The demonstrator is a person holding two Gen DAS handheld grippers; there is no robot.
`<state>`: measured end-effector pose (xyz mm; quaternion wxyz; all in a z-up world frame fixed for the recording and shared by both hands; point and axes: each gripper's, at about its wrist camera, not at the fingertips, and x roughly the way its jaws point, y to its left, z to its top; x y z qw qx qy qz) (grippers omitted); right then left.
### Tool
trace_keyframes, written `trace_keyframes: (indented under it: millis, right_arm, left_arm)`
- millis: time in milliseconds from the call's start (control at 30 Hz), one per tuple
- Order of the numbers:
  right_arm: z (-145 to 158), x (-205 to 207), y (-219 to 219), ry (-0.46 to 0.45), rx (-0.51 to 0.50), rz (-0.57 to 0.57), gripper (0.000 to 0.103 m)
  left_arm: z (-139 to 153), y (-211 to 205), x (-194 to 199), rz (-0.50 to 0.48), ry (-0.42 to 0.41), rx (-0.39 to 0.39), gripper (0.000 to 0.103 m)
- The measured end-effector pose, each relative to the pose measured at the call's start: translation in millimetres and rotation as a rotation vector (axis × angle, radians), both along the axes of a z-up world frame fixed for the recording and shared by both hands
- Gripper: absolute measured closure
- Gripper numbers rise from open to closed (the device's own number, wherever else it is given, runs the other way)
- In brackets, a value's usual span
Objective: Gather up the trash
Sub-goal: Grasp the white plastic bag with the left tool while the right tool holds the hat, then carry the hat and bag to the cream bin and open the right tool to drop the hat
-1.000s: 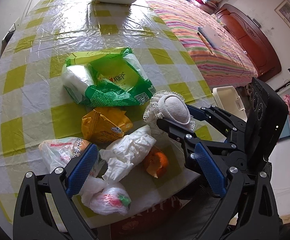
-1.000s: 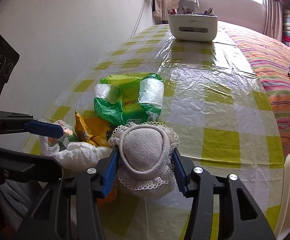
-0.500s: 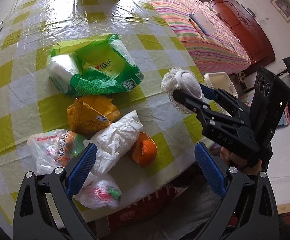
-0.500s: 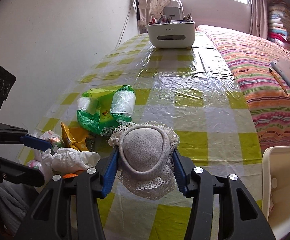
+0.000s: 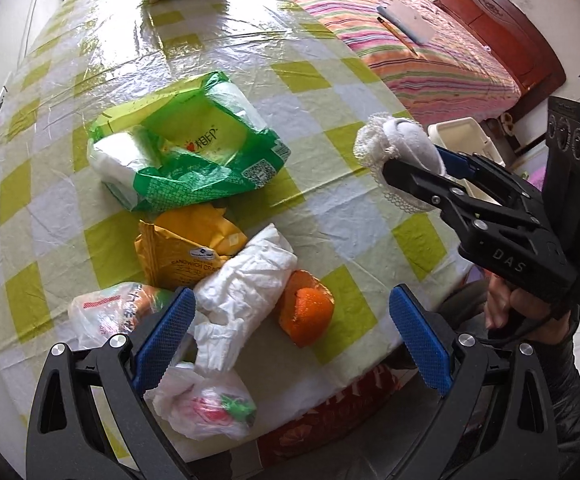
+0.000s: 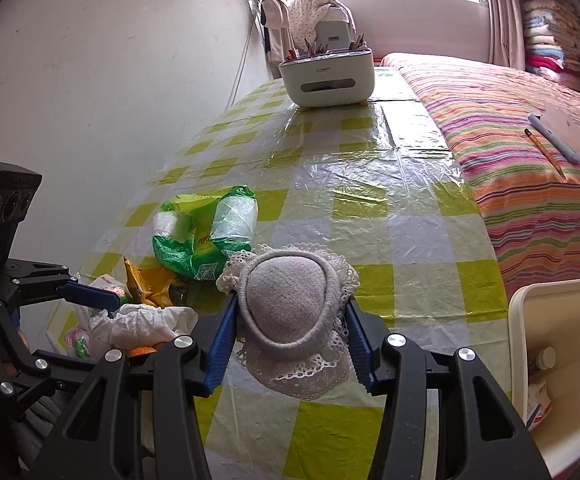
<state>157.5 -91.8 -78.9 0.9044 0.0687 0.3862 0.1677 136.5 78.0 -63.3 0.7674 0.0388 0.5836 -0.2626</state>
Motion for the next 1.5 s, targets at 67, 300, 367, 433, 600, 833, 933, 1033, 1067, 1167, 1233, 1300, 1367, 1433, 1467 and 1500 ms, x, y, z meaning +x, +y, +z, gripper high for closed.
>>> trace_keyframes:
  millis: [67, 300, 367, 433, 600, 833, 933, 1033, 1067, 1167, 1233, 1300, 1367, 1433, 1467, 1500]
  right_arm:
    - [0, -1, 0, -0.002, 0.003, 0.000, 0.055]
    - [3, -3, 0, -0.017, 0.008, 0.000, 0.055]
    - [3, -4, -1, -0.020, 0.008, -0.001, 0.055]
    - [3, -4, -2, -0.023, 0.010, -0.005, 0.055]
    - [5, -6, -7, -0.030, 0.021, -0.019, 0.055]
    - [8, -9, -13, -0.041, 0.033, -0.036, 0.055]
    - [10, -9, -14, -0.045, 0.035, -0.040, 0.055]
    - [11, -10, -17, -0.052, 0.040, -0.049, 0.055]
    - [11, -11, -18, -0.056, 0.042, -0.055, 0.055]
    - [13, -13, -24, -0.064, 0.050, -0.072, 0.055]
    - [14, -14, -28, -0.066, 0.054, -0.082, 0.055]
    - [14, -15, -33, -0.068, 0.056, -0.092, 0.055]
    - [15, -16, -37, -0.070, 0.056, -0.099, 0.055]
    - [15, -18, -41, -0.073, 0.057, -0.108, 0.055]
    - [16, -18, -43, -0.074, 0.055, -0.113, 0.055]
    - [16, -20, -45, -0.076, 0.055, -0.119, 0.055]
  left_arm:
    - [-7, 3, 5, 0.005, 0.022, 0.013, 0.007]
    - [-25, -5, 18, 0.016, 0.060, 0.024, 0.009]
    - [-27, -8, 19, 0.024, 0.049, 0.030, 0.014]
    - [-29, -10, 19, 0.015, 0.043, 0.035, 0.024]
    - [-28, -13, 22, 0.026, 0.030, 0.038, 0.058]
    - [-15, -14, 22, 0.062, -0.032, -0.002, 0.072]
    - [-2, -11, 22, 0.086, -0.060, -0.069, 0.072]
    - [9, -9, 21, 0.110, -0.071, -0.126, 0.072]
    - [11, -9, 22, 0.117, -0.070, -0.141, 0.072]
    - [19, -13, 23, 0.126, -0.076, -0.168, 0.072]
    - [24, -18, 23, 0.124, -0.081, -0.181, 0.072]
    - [28, -24, 21, 0.117, -0.087, -0.188, 0.072]
    - [31, -31, 21, 0.108, -0.092, -0.193, 0.072]
    - [33, -38, 21, 0.100, -0.092, -0.198, 0.072]
    - [34, -42, 21, 0.097, -0.093, -0.199, 0.072]
    - [34, -46, 20, 0.091, -0.093, -0.199, 0.072]
